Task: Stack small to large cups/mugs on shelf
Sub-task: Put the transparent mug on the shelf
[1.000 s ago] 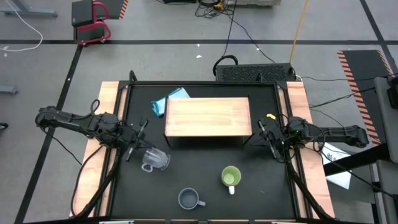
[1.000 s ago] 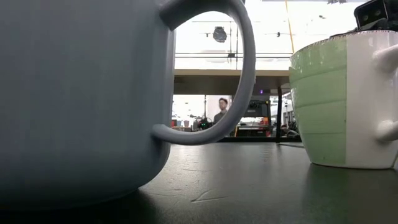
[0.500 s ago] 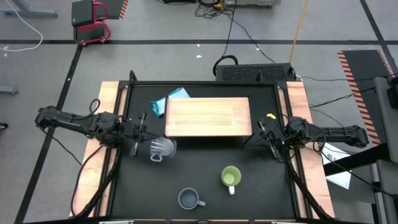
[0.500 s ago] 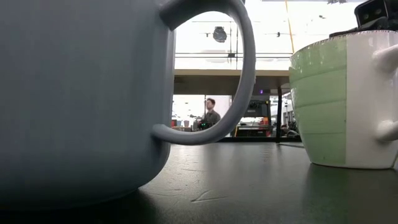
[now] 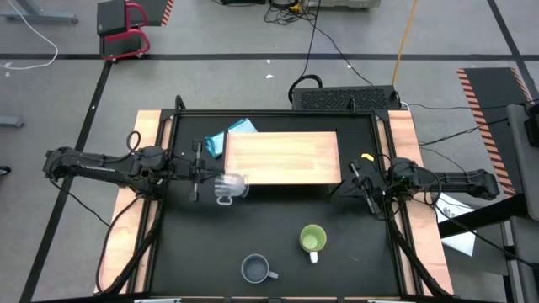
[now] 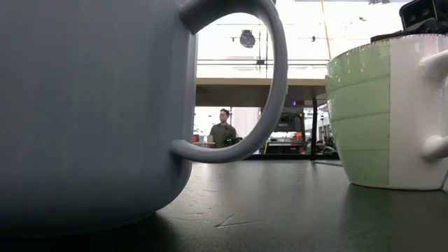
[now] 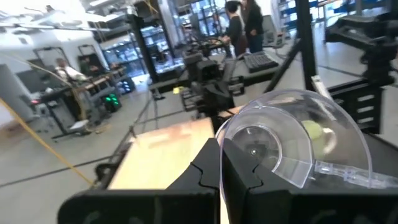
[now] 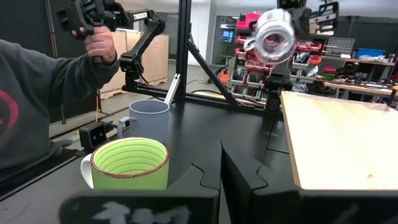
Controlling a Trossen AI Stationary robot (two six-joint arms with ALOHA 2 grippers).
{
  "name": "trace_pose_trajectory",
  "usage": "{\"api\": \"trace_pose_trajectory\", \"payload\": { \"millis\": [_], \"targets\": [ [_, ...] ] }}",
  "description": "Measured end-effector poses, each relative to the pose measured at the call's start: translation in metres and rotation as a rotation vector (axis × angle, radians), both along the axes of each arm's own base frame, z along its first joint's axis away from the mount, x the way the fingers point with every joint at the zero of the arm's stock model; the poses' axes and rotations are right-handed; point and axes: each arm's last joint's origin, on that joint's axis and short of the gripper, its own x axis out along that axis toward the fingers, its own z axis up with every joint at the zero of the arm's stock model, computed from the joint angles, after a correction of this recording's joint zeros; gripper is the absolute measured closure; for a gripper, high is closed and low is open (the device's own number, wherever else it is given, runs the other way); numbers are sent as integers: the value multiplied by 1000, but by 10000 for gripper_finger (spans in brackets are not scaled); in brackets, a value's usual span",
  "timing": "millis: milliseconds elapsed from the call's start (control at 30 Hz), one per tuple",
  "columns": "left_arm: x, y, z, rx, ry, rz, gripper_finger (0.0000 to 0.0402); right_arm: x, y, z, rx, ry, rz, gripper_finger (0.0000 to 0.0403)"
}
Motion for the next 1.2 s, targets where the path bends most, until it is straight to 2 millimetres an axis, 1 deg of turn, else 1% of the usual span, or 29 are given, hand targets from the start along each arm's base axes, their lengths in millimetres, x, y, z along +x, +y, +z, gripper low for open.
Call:
{"api": "trace_pose_trajectory", "payload": {
  "millis": [133, 267, 433, 500, 600, 733, 933, 1200],
  "targets": [
    [3, 8, 9, 25, -23, 22, 401, 0, 0, 0, 0, 0, 0, 403],
    [5, 17, 13, 32, -25, 30, 401, 0, 0, 0, 0, 0, 0, 403],
    [6, 31, 12, 18, -12, 74, 401, 0, 0, 0, 0, 0, 0, 403],
    [5, 34, 13, 5, -14, 60, 401, 0, 0, 0, 0, 1, 0, 403],
    [4, 36, 13, -7, -13, 32, 401, 0, 0, 0, 1, 3, 0, 403],
    [4, 38, 13, -14, -13, 43, 401, 0, 0, -1, 1, 6, 0, 403],
    [4, 38, 13, -14, -12, 19, 401, 0, 0, -1, 1, 7, 0, 403],
    [4, 38, 13, -44, -16, 33, 401, 0, 0, -1, 1, 9, 0, 403]
  ]
}}
